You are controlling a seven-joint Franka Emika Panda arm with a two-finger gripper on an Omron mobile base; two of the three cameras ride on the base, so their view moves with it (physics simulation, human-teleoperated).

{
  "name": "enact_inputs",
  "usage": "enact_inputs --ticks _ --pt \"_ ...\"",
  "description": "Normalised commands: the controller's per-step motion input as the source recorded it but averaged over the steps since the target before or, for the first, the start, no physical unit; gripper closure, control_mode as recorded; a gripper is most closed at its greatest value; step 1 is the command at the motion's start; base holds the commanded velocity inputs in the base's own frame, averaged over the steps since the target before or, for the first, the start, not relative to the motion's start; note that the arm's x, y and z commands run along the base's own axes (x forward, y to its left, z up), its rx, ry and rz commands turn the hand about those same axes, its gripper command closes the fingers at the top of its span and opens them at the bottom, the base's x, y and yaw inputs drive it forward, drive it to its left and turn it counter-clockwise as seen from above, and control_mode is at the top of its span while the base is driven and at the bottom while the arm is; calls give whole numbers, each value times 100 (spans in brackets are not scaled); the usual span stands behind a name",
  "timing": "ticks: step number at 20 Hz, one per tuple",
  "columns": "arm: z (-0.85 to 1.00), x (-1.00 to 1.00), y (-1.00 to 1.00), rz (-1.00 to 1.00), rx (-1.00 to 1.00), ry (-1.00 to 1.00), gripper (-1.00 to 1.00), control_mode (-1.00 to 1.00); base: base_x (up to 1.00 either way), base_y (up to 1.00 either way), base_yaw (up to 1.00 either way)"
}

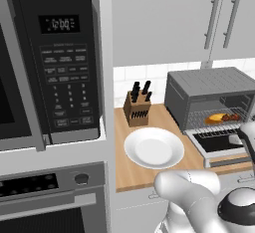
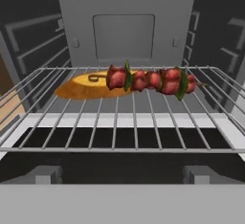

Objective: Pick up the kebab skewer and baguette bread, and place them inside the toaster oven. Close the toaster oven door and start by setting the timer.

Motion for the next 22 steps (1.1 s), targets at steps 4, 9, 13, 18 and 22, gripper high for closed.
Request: enact_inputs --ticks 4,9,13,18,22 --pt "0 9 0 0 0 -2 -100 -100 0 0 0" --pt "-3 1 0 0 0 -1 -100 -100 0 0 0" --pt "-4 3 0 0 0 0 -100 -100 0 0 0" --pt "0 11 0 0 0 0 -100 -100 0 0 0" --pt "0 3 0 0 0 0 -100 -100 0 0 0"
